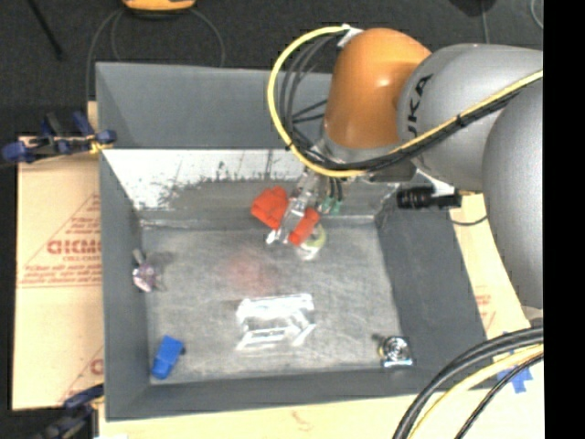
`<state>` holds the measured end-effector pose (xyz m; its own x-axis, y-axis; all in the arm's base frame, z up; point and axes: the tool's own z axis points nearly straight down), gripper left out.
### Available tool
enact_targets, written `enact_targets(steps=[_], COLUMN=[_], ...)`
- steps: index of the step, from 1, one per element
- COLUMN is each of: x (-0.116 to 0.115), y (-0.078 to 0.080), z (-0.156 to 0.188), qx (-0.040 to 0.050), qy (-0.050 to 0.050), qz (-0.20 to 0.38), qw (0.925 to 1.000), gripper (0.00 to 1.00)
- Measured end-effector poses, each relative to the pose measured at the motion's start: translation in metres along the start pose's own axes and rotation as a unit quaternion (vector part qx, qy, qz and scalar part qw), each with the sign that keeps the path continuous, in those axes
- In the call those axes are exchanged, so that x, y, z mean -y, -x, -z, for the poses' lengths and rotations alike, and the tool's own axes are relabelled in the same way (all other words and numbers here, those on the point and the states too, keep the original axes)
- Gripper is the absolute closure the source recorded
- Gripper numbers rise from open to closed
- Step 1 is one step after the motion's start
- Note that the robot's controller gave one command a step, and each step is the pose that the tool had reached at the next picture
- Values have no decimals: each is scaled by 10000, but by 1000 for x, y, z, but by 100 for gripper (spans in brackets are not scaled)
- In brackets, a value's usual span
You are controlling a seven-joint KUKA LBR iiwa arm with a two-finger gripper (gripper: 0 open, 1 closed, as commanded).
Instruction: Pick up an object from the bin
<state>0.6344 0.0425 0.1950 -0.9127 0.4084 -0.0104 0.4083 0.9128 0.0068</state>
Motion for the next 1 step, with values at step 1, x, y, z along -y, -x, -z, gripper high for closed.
enact_targets(steps=[1], x=[5], y=[0], z=[79], qx=[2], qy=[0], qz=[101], qw=[9999], gripper=[100])
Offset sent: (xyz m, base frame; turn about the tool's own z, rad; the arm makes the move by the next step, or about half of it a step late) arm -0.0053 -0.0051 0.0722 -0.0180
